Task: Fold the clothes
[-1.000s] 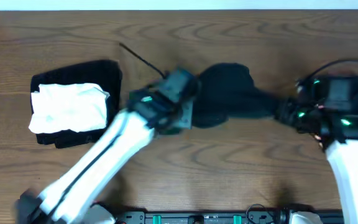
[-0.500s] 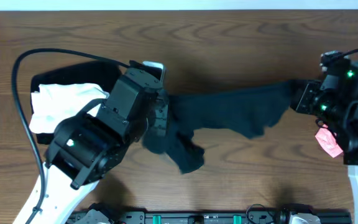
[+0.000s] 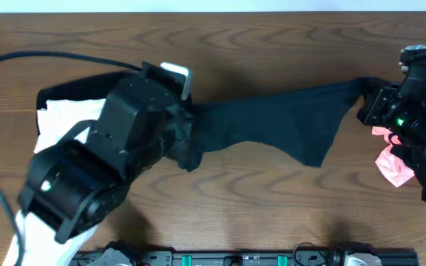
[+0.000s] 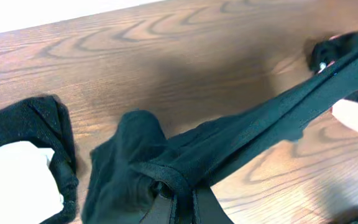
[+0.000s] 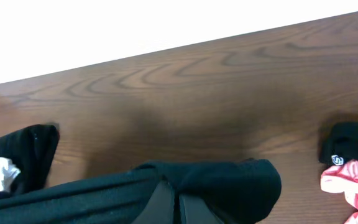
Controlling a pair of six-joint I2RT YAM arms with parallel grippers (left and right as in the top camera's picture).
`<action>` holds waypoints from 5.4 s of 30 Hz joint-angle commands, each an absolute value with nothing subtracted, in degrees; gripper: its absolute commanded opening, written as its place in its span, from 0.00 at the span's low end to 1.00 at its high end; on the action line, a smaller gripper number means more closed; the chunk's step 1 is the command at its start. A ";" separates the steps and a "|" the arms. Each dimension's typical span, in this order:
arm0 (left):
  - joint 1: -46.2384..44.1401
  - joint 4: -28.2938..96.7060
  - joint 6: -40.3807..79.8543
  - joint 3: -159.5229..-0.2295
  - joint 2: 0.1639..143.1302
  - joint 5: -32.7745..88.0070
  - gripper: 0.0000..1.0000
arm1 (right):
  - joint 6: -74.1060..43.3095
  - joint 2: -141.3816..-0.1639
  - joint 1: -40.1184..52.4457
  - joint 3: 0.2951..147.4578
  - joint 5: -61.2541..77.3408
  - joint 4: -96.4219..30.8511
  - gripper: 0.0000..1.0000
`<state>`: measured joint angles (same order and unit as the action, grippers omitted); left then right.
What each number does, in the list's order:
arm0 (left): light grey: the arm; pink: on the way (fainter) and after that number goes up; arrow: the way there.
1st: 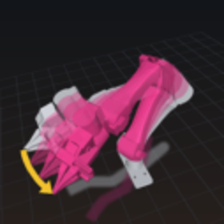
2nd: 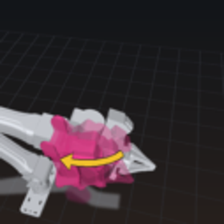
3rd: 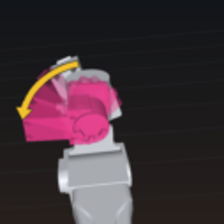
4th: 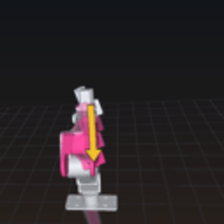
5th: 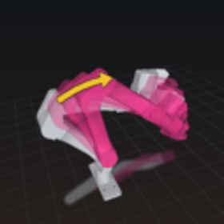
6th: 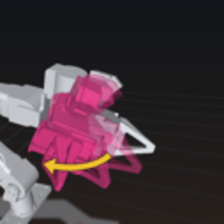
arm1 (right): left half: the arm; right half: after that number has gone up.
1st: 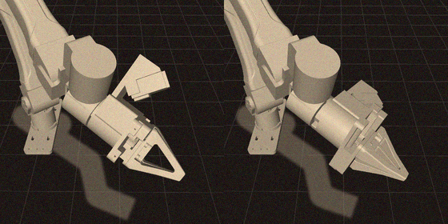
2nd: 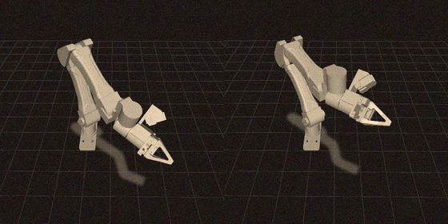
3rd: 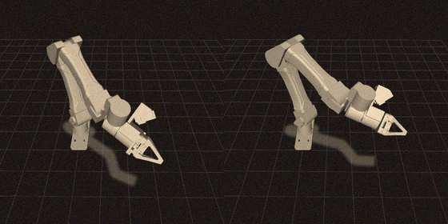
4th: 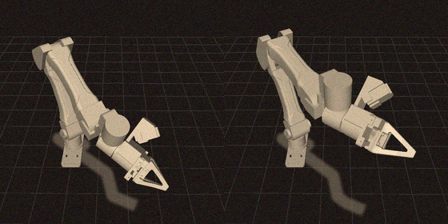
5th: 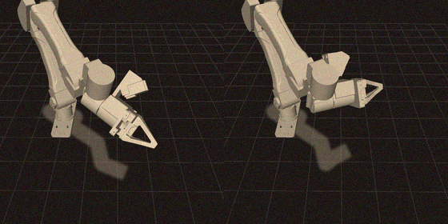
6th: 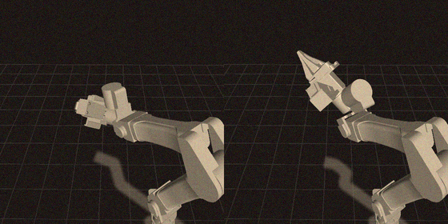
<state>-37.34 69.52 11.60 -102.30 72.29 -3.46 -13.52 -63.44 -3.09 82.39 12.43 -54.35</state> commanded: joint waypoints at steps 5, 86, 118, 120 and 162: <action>-33.76 64.47 4.19 -103.04 82.19 -6.72 0.06 | -11.77 -69.80 -3.38 83.13 4.29 -51.03 0.01; -45.32 31.62 13.78 -70.41 104.68 20.12 0.59 | -4.23 -80.14 -4.03 83.24 4.12 -68.14 0.01; -33.91 52.34 13.80 -75.00 82.83 19.40 0.06 | -6.96 -80.14 -4.03 83.22 2.87 -83.05 0.02; -34.83 51.22 13.80 -74.37 83.66 19.38 0.06 | -8.60 -80.14 -4.05 83.15 1.32 -84.71 0.01; -50.06 7.27 8.10 -72.12 113.03 15.33 0.65 | -11.92 -80.14 -4.03 77.93 3.46 -78.85 0.45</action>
